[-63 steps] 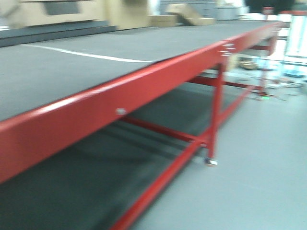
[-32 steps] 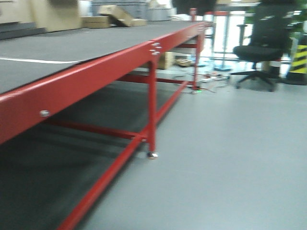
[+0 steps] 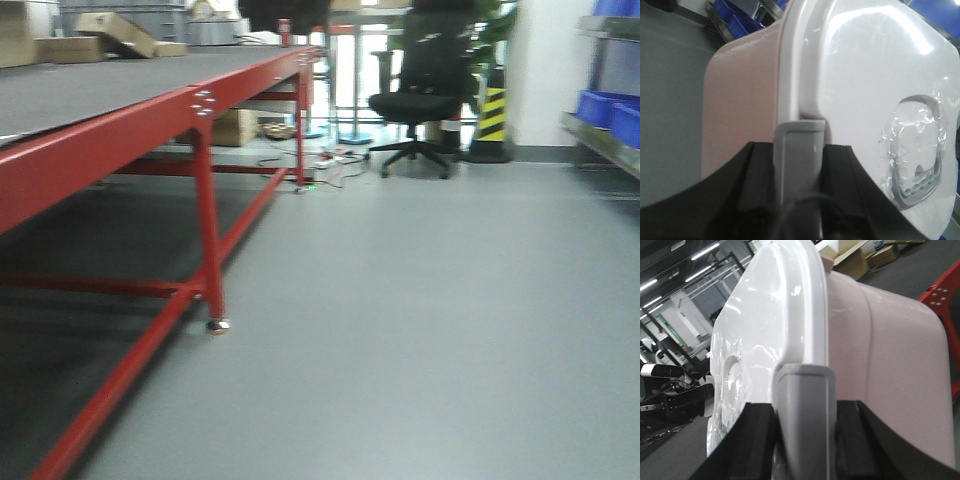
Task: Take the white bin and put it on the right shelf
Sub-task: 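Hold the bin with both grippers while driving along the red table, then drive toward the steel rack of blue crates holding the bin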
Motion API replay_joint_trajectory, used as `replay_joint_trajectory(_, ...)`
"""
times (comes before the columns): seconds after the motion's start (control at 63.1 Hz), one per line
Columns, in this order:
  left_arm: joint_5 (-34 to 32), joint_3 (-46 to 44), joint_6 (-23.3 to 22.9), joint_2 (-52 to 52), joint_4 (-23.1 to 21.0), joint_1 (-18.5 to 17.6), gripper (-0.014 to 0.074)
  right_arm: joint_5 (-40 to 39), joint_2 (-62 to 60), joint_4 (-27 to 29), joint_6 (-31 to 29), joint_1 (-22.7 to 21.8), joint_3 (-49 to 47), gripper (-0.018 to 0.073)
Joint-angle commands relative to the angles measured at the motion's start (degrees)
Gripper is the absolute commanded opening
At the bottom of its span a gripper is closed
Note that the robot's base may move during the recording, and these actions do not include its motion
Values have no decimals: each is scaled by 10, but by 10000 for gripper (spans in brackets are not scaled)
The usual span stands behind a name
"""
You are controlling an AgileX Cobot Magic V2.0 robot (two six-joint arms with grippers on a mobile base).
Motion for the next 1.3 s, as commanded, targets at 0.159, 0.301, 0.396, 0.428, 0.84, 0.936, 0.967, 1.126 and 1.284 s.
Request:
replay_joint_trajectory(0.159,181,-20,27,-24,-40,-37,-126,162,-23,73,-6,25,-24,132)
replay_joint_trajectory(0.301,181,-20,27,-24,-40,-37,-126,162,-23,73,-6,25,-24,132)
replay_joint_trajectory(0.396,181,-20,27,-24,-40,-37,-126,162,-23,73,-6,25,-24,132)
replay_joint_trajectory(0.428,181,-20,27,-24,-40,-37,-126,162,-23,73,-6,25,-24,132)
replay_joint_trajectory(0.84,181,-20,27,-24,-40,-37,-126,162,-23,73,-6,25,-24,132)
replay_joint_trajectory(0.936,181,-20,27,-24,-40,-37,-126,162,-23,73,-6,25,-24,132)
replay_joint_trajectory(0.967,181,-20,27,-24,-40,-37,-126,162,-23,73,-6,25,-24,132)
replay_joint_trajectory(1.126,181,-20,27,-24,-40,-37,-126,162,-23,73,-6,25,-24,132)
replay_joint_trajectory(1.284,181,-20,27,-24,-41,-37,-126,162,-23,73,-6,25,-24,132)
